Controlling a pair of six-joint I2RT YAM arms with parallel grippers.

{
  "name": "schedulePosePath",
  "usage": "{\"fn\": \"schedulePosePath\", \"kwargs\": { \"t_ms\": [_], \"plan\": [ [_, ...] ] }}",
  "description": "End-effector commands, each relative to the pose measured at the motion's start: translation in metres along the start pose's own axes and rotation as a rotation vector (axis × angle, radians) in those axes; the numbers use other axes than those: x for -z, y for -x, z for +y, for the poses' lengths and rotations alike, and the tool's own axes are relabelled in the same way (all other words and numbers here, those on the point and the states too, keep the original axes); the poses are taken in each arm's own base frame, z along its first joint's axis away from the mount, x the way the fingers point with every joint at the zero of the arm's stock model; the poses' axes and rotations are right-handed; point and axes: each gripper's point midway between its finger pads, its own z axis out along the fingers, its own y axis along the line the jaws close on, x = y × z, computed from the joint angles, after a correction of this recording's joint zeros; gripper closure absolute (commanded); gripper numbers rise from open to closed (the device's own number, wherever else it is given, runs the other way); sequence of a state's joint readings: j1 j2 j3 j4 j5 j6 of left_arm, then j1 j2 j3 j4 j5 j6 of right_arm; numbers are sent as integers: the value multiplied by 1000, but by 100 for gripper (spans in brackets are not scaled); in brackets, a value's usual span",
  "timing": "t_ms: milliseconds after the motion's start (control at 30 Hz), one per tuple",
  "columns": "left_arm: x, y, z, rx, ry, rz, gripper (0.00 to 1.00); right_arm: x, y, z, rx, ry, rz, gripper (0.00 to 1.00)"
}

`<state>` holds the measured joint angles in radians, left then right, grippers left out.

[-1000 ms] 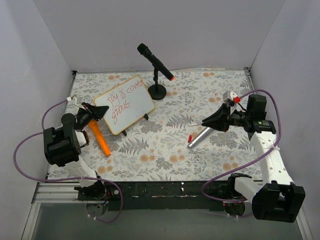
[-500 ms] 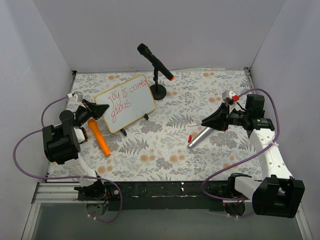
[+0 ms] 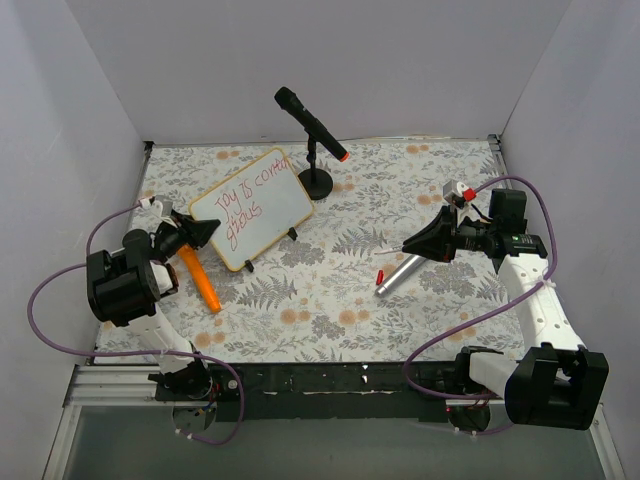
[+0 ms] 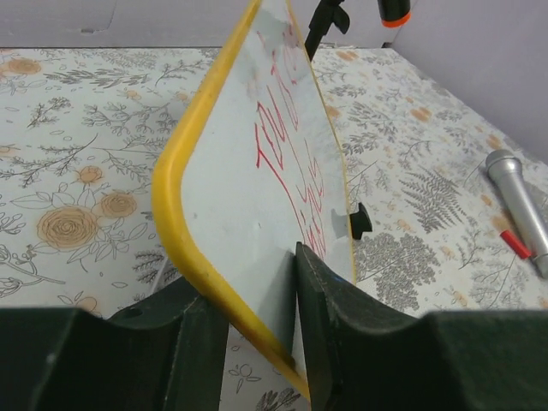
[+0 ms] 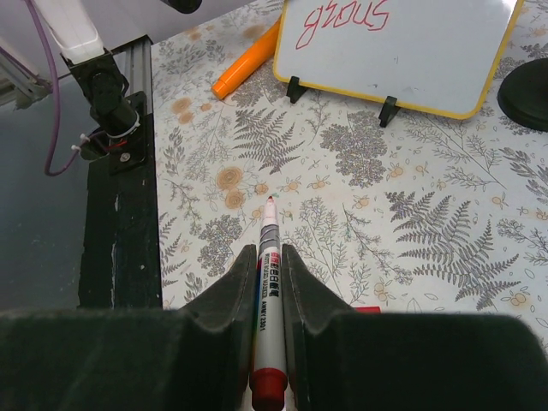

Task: Write a sentence on the whiteboard
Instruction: Put down the whiteboard on the whiteboard stand.

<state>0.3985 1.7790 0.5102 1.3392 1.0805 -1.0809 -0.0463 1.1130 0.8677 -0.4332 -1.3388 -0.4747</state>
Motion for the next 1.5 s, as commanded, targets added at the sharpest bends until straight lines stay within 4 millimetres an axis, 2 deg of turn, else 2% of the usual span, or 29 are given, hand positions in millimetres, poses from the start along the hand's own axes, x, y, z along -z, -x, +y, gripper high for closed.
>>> {"fn": "schedulePosePath", "kwargs": {
  "t_ms": [0, 167, 533, 567, 667, 733, 800, 933, 1100, 1200, 1233, 1267, 1300, 1333, 1367, 1400, 1433, 1467],
  "plan": [
    [3, 26, -3, -329, -6, -89, 62, 2, 13, 4, 42, 10, -15, 99],
    [4, 33, -2, -337, 17, -108, 50, 2, 14, 4, 48, 11, -17, 99],
    [10, 46, 4, -347, 85, -152, 42, 2, 15, 6, 57, 9, -18, 99],
    [11, 49, 6, -346, 101, -161, 35, 2, 14, 6, 55, 8, -17, 99],
    [15, 54, 7, -324, 123, -177, 27, 3, 15, 7, 63, 7, -18, 99],
    [18, 60, 8, -317, 150, -197, 8, 3, 15, 7, 64, 6, -17, 99],
    [22, 62, 10, -303, 185, -209, 2, 3, 15, 8, 69, 6, -19, 99],
    [31, 79, 5, -301, 245, -249, 2, 3, 17, 11, 81, 11, -23, 99],
    [49, 100, 11, -162, 402, -327, 2, 4, 19, 14, 101, 8, -25, 99],
    [59, 112, 11, 0, 492, -368, 2, 4, 20, 14, 117, -3, -23, 99],
    [62, 99, 18, 124, 548, -334, 2, 4, 21, 15, 120, -3, -23, 99],
    [65, 109, 22, 160, 588, -360, 2, 5, 20, 16, 119, -3, -23, 99],
    [67, 121, 15, 173, 589, -380, 2, 5, 23, 17, 132, -5, -24, 99],
    [68, 124, 15, 235, 607, -390, 2, 5, 22, 18, 132, -7, -24, 99],
    [70, 124, 19, 308, 653, -368, 2, 6, 23, 18, 137, -11, -24, 99],
    [71, 128, 15, 336, 663, -362, 2, 6, 24, 20, 146, -13, -24, 99],
    [71, 119, 13, 395, 677, -325, 2, 6, 25, 20, 150, -14, -24, 99],
    [69, 123, 7, 423, 657, -323, 2, 7, 25, 20, 152, -19, -23, 99]
  ]
}}
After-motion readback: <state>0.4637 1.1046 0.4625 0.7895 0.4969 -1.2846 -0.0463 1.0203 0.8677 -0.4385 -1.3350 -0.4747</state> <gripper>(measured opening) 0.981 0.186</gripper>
